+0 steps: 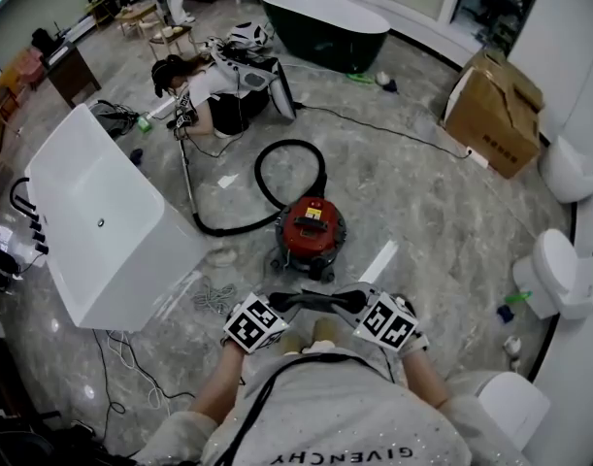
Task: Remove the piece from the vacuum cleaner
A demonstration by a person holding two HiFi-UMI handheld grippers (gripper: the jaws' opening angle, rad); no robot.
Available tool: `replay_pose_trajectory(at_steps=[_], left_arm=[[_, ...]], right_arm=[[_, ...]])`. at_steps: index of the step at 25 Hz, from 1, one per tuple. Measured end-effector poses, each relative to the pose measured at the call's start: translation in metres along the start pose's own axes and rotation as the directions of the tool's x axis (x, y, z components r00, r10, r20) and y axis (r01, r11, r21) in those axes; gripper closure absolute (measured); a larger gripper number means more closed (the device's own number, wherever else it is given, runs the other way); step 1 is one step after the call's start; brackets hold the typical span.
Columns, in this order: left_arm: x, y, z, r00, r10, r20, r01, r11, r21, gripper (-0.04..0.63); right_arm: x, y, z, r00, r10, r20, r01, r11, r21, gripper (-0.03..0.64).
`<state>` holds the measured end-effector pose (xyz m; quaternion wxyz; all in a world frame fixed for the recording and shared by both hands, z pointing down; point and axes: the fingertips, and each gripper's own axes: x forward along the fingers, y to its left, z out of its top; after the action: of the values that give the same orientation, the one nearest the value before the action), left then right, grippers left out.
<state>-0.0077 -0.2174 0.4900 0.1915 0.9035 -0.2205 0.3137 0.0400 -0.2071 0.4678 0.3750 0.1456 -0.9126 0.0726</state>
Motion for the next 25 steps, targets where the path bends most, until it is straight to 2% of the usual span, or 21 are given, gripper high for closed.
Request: replay_pose_trajectory(at_steps=[25], left_arm=[[-0.0005,0.0057,0.0003,1.000,-0.013,-0.028,0.014,1.000,0.007,0.565]], right_arm=[[0.0035,-0.0042,0.0031,1.000,0.016,-0.006,-0.016,1.000,-0.015,0.575]])
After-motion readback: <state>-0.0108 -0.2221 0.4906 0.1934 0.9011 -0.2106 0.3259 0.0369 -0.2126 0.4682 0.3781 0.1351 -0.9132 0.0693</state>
